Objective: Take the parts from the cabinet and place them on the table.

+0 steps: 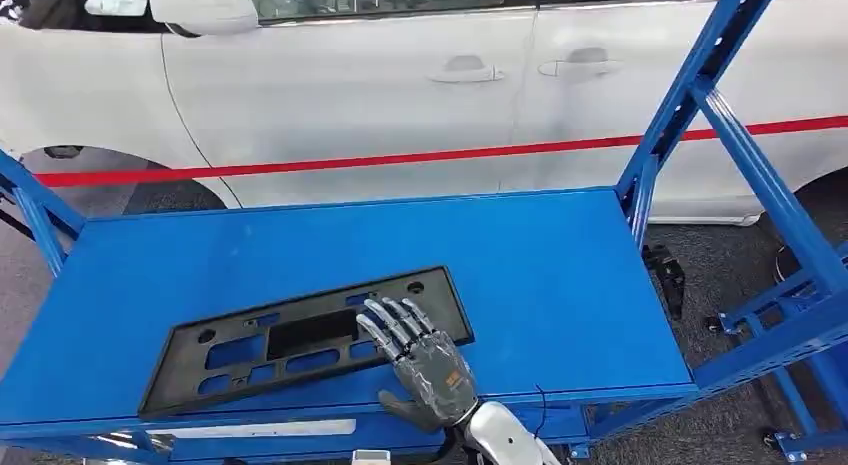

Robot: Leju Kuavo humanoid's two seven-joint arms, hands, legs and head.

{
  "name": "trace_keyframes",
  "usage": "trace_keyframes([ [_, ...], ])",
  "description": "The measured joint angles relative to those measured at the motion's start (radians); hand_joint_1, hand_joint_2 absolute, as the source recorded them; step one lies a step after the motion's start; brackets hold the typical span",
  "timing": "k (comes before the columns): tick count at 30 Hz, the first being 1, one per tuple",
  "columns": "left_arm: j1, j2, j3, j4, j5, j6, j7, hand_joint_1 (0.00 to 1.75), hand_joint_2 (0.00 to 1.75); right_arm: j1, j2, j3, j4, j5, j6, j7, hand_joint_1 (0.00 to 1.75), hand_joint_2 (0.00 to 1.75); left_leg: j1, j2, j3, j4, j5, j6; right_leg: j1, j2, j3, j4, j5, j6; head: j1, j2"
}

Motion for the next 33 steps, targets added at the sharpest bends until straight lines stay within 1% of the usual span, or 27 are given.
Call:
trace_keyframes([
  [1,0.001,0.000,0.000,0.000,0.000,0.000,0.000,0.00,0.00,0.000,0.000,0.000,0.009,0.001,0.000,0.000,0.00,1.75,0.000,0.000,-0.022,0.045,-0.007,-0.002,0.001,0.000,0.000,0.001,0.000,0.000,-0.001,0.000],
  [2,0.002,0.000,0.000,0.000,0.001,0.000,0.000,0.00,0.00,0.000,0.000,0.000,0.016,0.003,0.000,0.000,0.00,1.75,0.000,0.000,-0.020,0.041,0.011,-0.001,0.001,0.000,0.000,0.002,0.000,0.000,-0.001,0.000],
  [3,0.002,0.000,0.000,0.000,0.001,0.000,0.000,0.00,0.00,0.000,0.000,0.000,0.021,0.003,0.000,0.000,0.00,1.75,0.000,0.000,0.002,-0.009,0.046,0.001,0.001,0.001,0.001,0.004,-0.001,0.000,-0.001,0.000],
  [5,0.001,0.000,0.000,0.000,0.002,0.000,0.000,0.00,0.00,-0.001,0.001,0.000,0.028,0.005,0.000,0.001,0.00,1.75,0.000,0.001,0.094,-0.196,0.138,0.008,0.001,0.002,0.003,0.009,-0.005,0.004,-0.001,0.000],
  [6,0.000,0.000,0.000,0.000,0.002,0.000,0.001,0.00,0.00,-0.001,0.001,0.000,0.031,0.006,-0.001,0.001,0.00,1.75,-0.001,0.000,0.118,-0.251,0.133,0.012,0.003,0.003,0.002,0.012,-0.007,0.008,-0.001,0.000],
  [7,-0.002,0.000,0.000,0.000,0.002,0.000,0.002,0.00,0.00,-0.001,0.001,0.000,0.034,0.008,-0.002,0.003,0.00,1.75,-0.007,-0.001,0.120,-0.258,0.135,0.019,0.008,0.004,-0.002,0.016,-0.009,0.013,0.000,0.000],
  [10,0.001,0.000,0.000,0.000,0.003,0.000,0.002,0.00,0.00,-0.001,0.002,0.000,0.048,0.025,-0.007,0.013,0.00,1.75,-0.012,-0.002,0.116,-0.258,0.139,0.034,0.004,0.004,0.000,0.007,-0.002,0.030,0.000,0.000],
  [11,0.001,-0.004,0.000,0.000,0.002,0.000,0.002,0.00,0.00,-0.003,0.003,0.000,0.056,0.033,-0.012,0.020,0.00,1.75,0.000,-0.001,0.120,-0.270,0.148,0.047,0.007,0.004,-0.002,0.011,-0.008,0.036,0.000,0.000],
  [12,-0.001,-0.006,0.000,0.000,-0.002,0.000,0.001,0.00,0.00,-0.007,0.003,0.000,0.065,0.046,-0.020,0.029,0.00,1.75,-0.001,0.000,0.121,-0.273,0.151,0.052,0.005,0.003,-0.009,0.032,-0.026,0.041,0.003,0.000],
  [13,-0.002,-0.006,0.000,0.000,-0.006,0.000,0.000,0.00,0.00,-0.014,0.006,0.000,0.080,0.061,-0.029,0.041,0.00,1.75,-0.001,0.001,0.119,-0.273,0.152,0.058,0.004,0.004,-0.034,0.085,-0.063,0.042,0.008,0.000],
  [14,-0.002,-0.007,0.000,0.000,-0.011,0.000,0.000,0.00,0.00,-0.023,0.009,0.000,0.102,0.073,-0.037,0.053,0.00,1.75,-0.002,0.002,0.116,-0.273,0.152,0.059,0.003,0.003,-0.075,0.171,-0.108,0.045,0.010,0.000],
  [15,-0.002,-0.007,0.000,0.000,-0.012,0.000,-0.001,0.00,0.00,-0.030,0.013,-0.002,0.128,0.084,-0.044,0.065,0.00,1.75,-0.002,0.002,0.115,-0.273,0.152,0.060,0.003,0.003,-0.115,0.256,-0.143,0.047,0.009,0.000],
  [16,-0.002,-0.007,0.000,0.000,-0.015,0.000,-0.001,0.00,0.00,-0.038,0.016,-0.003,0.152,0.092,-0.050,0.076,0.00,1.75,-0.003,0.002,0.113,-0.272,0.152,0.061,0.003,0.003,-0.144,0.313,-0.156,0.048,0.010,0.000],
  [17,-0.001,-0.008,-0.001,0.000,-0.023,0.000,-0.001,0.00,0.00,-0.050,0.023,-0.004,0.179,0.105,-0.063,0.089,0.00,1.75,-0.003,0.002,0.114,-0.272,0.153,0.060,0.003,0.003,-0.146,0.318,-0.143,0.047,0.010,0.000],
  [18,-0.001,-0.009,-0.002,0.000,-0.027,0.000,-0.001,0.00,0.00,-0.066,0.033,-0.004,0.205,0.116,-0.074,0.102,0.00,1.75,-0.003,0.002,0.115,-0.271,0.152,0.060,0.003,0.003,-0.129,0.281,-0.112,0.045,0.010,0.000],
  [19,-0.002,-0.010,-0.005,0.000,-0.031,-0.001,-0.001,0.00,0.00,-0.086,0.045,-0.004,0.234,0.130,-0.083,0.116,0.00,1.75,-0.003,0.002,0.117,-0.270,0.152,0.059,0.003,0.003,-0.089,0.204,-0.065,0.040,0.009,0.000],
  [20,-0.004,-0.013,-0.007,0.000,-0.033,-0.003,-0.001,0.00,0.00,-0.107,0.058,-0.004,0.261,0.144,-0.089,0.134,0.00,1.75,-0.004,0.001,0.119,-0.268,0.150,0.057,0.004,0.004,-0.039,0.105,-0.019,0.034,0.010,0.000],
  [21,-0.005,-0.015,-0.009,0.000,-0.039,-0.003,-0.001,0.00,0.00,-0.129,0.069,-0.004,0.290,0.157,-0.096,0.152,0.00,1.75,-0.004,0.001,0.119,-0.267,0.149,0.054,0.006,0.004,0.000,0.025,0.000,0.026,0.010,0.000],
  [22,-0.007,-0.017,-0.010,0.000,-0.043,-0.004,-0.001,0.00,0.00,-0.149,0.080,-0.004,0.320,0.164,-0.102,0.166,0.00,1.75,-0.012,0.000,0.115,-0.260,0.146,0.046,0.012,0.003,0.006,0.007,-0.009,0.024,0.009,0.000],
  [25,-0.008,-0.018,-0.014,0.000,-0.052,-0.008,0.000,0.00,0.00,-0.211,0.125,-0.004,0.424,0.189,-0.119,0.214,0.00,1.75,-0.007,0.001,0.116,-0.270,0.152,0.026,0.015,0.008,-0.001,0.008,-0.004,0.014,0.008,0.000],
  [26,-0.009,-0.018,-0.016,0.000,-0.055,-0.010,0.001,0.00,0.00,-0.230,0.140,-0.004,0.452,0.192,-0.121,0.221,0.00,1.75,-0.008,0.001,0.117,-0.269,0.150,0.018,0.007,0.007,0.004,-0.003,0.003,0.005,0.008,0.000],
  [27,-0.009,-0.018,-0.018,0.000,-0.056,-0.010,0.001,0.00,0.00,-0.242,0.148,-0.004,0.470,0.193,-0.121,0.224,0.00,1.75,-0.006,0.001,0.113,-0.253,0.136,0.014,0.004,0.004,0.007,-0.007,0.006,0.000,0.007,0.000],
  [28,-0.010,-0.019,-0.019,0.000,-0.058,-0.010,0.001,0.00,0.00,-0.252,0.158,-0.004,0.491,0.196,-0.121,0.231,0.00,1.75,-0.006,0.001,0.091,-0.203,0.100,0.010,0.002,0.003,0.006,-0.007,0.006,-0.004,0.000,0.000],
  [30,-0.008,-0.019,-0.021,0.000,-0.063,-0.012,0.002,0.00,0.00,-0.271,0.173,-0.004,0.539,0.208,-0.124,0.246,0.00,1.75,-0.002,0.001,0.017,-0.042,0.023,0.001,0.005,0.001,0.004,-0.006,0.006,-0.006,-0.003,0.000],
  [31,-0.007,-0.019,-0.024,0.000,-0.063,-0.012,0.002,0.00,0.00,-0.281,0.181,-0.004,0.561,0.211,-0.126,0.254,0.00,1.75,-0.002,0.001,-0.014,0.024,0.001,-0.001,0.006,0.001,0.003,-0.005,0.006,-0.006,-0.004,0.000],
  [32,-0.006,-0.019,-0.028,0.000,-0.063,-0.012,0.002,0.00,0.00,-0.292,0.187,-0.004,0.580,0.213,-0.126,0.259,0.00,1.75,-0.002,0.001,-0.027,0.050,0.005,-0.002,0.007,0.002,0.003,-0.004,0.006,-0.007,-0.004,0.000],
  [33,-0.006,-0.019,-0.030,0.000,-0.064,-0.012,0.002,0.00,0.00,-0.303,0.194,-0.004,0.599,0.214,-0.125,0.262,0.00,1.75,-0.001,0.001,-0.013,0.017,0.036,-0.001,0.007,0.003,0.005,-0.003,0.005,-0.007,-0.004,0.000],
])
